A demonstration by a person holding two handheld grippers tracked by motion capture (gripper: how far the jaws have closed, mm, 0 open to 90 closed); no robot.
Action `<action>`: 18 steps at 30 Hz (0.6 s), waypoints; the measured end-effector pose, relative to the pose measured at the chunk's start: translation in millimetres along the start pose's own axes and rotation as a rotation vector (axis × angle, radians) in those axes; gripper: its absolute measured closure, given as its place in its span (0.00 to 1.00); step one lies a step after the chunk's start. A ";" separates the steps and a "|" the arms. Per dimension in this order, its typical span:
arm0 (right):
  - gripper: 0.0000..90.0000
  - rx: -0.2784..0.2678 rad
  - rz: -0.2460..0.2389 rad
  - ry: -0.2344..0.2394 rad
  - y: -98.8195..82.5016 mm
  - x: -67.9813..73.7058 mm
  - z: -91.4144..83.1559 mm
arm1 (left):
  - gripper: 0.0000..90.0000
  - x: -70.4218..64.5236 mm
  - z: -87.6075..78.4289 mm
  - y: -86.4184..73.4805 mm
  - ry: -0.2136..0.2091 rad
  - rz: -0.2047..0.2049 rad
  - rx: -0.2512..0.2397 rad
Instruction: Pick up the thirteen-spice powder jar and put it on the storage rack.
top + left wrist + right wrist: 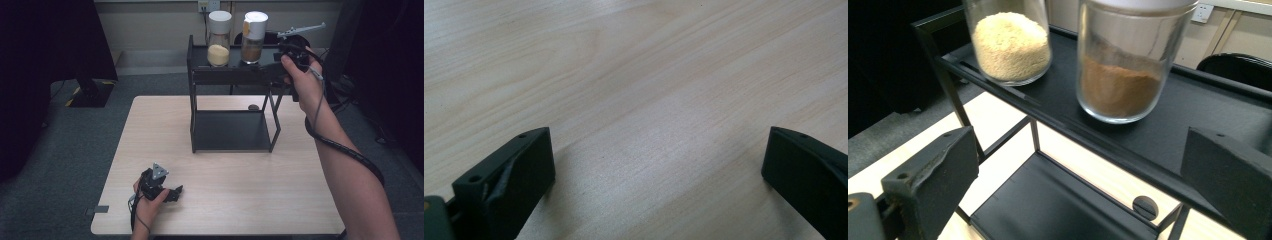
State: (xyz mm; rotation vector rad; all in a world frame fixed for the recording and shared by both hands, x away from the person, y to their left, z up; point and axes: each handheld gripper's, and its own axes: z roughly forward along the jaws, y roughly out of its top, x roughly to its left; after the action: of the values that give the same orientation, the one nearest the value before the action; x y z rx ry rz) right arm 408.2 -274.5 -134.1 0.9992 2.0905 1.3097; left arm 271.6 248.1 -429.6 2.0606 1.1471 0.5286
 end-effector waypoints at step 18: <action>0.01 0.001 -0.001 0.045 -23.0 13.1 10.4 | 0.00 0.0 0.0 0.0 0.000 0.000 0.000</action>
State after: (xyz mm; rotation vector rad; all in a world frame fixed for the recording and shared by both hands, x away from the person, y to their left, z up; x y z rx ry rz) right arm 399.9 -264.8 -159.4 0.9778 2.1253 1.3427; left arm 271.6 248.1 -429.5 2.0610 1.1468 0.5288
